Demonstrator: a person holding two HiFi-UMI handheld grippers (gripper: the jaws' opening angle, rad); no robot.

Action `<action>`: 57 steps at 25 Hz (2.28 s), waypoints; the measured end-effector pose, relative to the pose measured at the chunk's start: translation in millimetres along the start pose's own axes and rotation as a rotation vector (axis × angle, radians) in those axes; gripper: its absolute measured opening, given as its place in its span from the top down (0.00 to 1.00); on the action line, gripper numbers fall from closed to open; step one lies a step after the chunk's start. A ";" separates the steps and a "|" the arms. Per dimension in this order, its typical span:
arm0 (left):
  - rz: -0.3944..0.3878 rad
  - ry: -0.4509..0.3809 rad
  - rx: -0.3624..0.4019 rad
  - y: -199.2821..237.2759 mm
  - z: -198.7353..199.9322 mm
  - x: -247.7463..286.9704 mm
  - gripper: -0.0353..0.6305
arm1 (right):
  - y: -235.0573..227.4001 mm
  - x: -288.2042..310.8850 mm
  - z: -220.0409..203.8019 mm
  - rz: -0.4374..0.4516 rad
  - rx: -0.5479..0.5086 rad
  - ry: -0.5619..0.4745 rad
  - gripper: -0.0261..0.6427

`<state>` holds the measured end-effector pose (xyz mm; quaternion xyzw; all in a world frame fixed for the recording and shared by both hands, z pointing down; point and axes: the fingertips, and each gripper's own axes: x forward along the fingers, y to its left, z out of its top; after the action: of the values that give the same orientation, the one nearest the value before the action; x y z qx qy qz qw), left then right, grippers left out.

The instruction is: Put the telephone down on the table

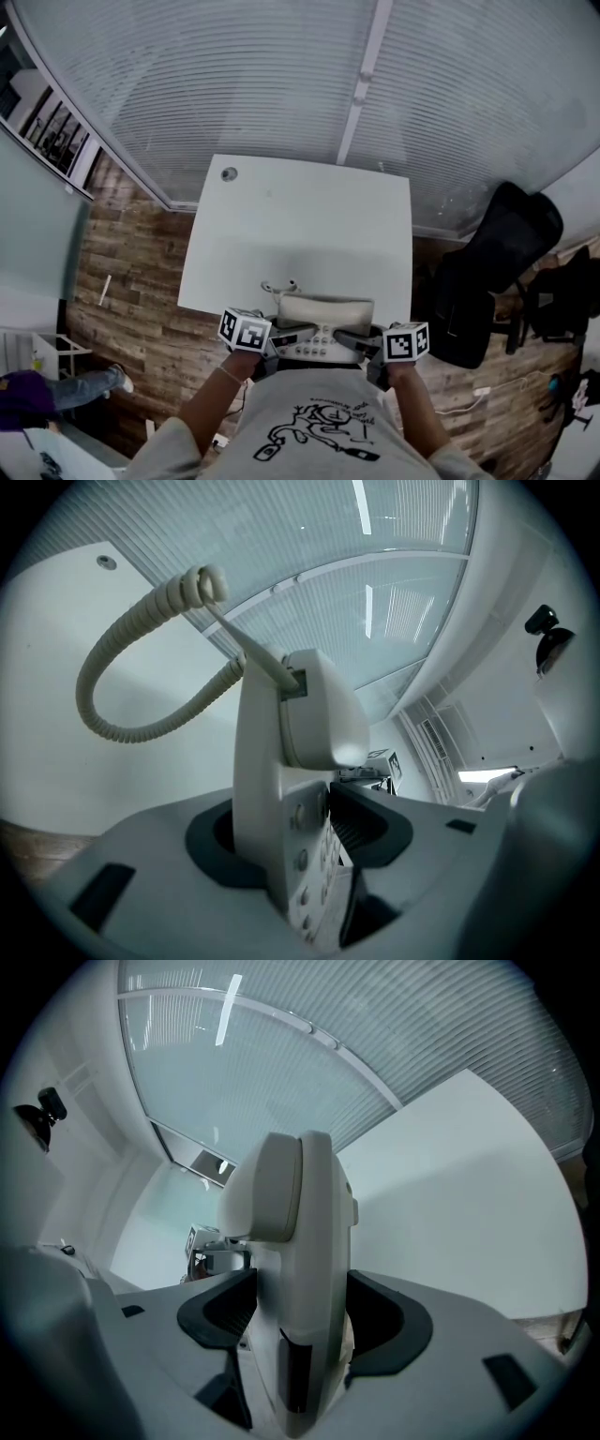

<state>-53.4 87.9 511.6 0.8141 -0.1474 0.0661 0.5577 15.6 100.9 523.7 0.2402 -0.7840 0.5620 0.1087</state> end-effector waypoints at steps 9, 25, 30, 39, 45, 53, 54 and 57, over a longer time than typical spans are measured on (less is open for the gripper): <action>0.021 -0.004 -0.014 6.9 27.2 30.4 0.65 | -23.5 -11.6 33.5 0.019 0.007 0.017 0.49; 0.046 -0.018 -0.029 4.5 73.9 95.7 0.64 | -73.7 -44.9 89.4 0.044 0.001 0.047 0.49; 0.046 -0.015 -0.029 6.5 82.4 95.9 0.64 | -73.2 -42.6 97.5 0.043 0.010 0.044 0.49; 0.037 0.013 -0.013 12.5 97.7 87.9 0.63 | -69.1 -30.8 109.7 0.029 0.019 0.019 0.49; 0.030 0.020 -0.016 23.2 102.9 85.2 0.63 | -71.9 -21.8 114.4 0.015 0.029 0.015 0.49; 0.018 0.035 -0.036 37.9 104.8 93.7 0.62 | -85.6 -16.6 117.2 -0.007 0.049 0.015 0.49; 0.018 0.038 -0.038 39.4 104.6 94.2 0.62 | -87.1 -15.8 117.0 -0.007 0.051 0.014 0.49; 0.025 0.048 -0.038 44.2 103.2 96.0 0.61 | -91.3 -13.9 115.5 -0.009 0.061 0.013 0.49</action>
<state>17.9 -38.6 538.9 0.7997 -0.1454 0.0900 0.5756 84.6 -26.5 553.4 0.2433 -0.7646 0.5867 0.1091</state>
